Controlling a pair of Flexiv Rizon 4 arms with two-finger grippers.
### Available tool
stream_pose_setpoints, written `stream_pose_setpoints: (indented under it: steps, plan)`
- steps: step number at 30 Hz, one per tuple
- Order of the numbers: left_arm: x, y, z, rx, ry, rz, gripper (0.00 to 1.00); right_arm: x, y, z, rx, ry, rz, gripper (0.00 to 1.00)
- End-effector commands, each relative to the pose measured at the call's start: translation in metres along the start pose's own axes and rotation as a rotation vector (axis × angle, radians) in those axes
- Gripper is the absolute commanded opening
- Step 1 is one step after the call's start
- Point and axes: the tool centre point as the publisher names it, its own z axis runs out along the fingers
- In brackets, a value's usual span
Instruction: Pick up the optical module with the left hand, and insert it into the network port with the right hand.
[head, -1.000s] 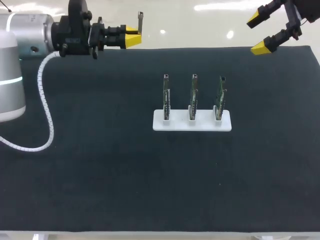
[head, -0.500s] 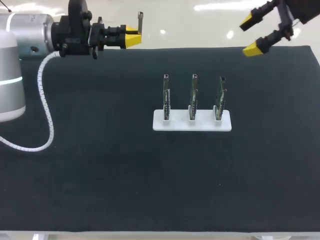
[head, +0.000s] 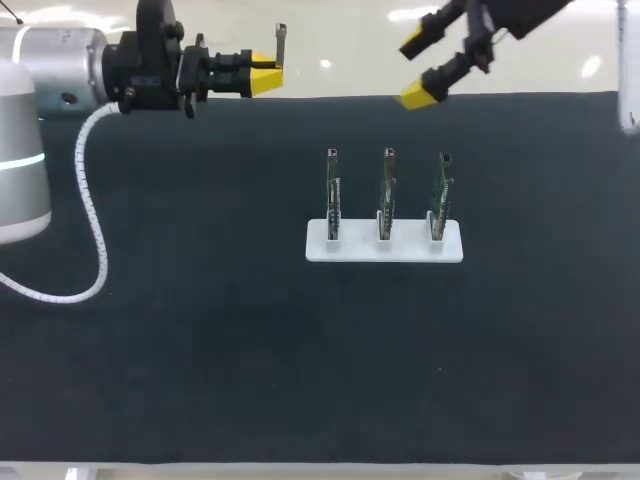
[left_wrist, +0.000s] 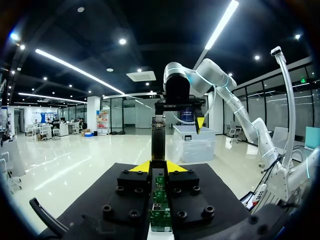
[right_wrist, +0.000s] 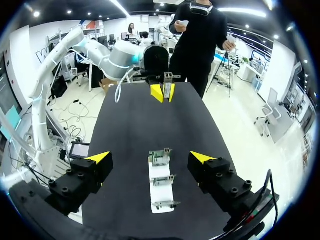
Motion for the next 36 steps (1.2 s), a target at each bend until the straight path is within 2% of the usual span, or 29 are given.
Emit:
stream_pose_setpoints:
  steps: [1, 11, 19, 36]
  plan:
    - [0.000, 0.001, 0.000, 0.002, 0.001, 0.000, 0.00, -0.022, -0.013, 0.016, -0.037, 0.011, 0.011, 1.00]
    - [0.000, 0.001, 0.000, 0.002, 0.001, 0.000, 0.00, -0.054, -0.014, 0.045, -0.039, -0.022, 0.001, 1.00]
    - [0.000, 0.001, 0.000, 0.002, 0.001, 0.000, 0.00, -0.075, -0.017, 0.057, -0.049, -0.015, -0.021, 1.00]
    - [0.000, 0.001, 0.000, 0.002, 0.001, 0.000, 0.00, -0.099, -0.024, 0.067, -0.048, -0.003, -0.042, 1.00]
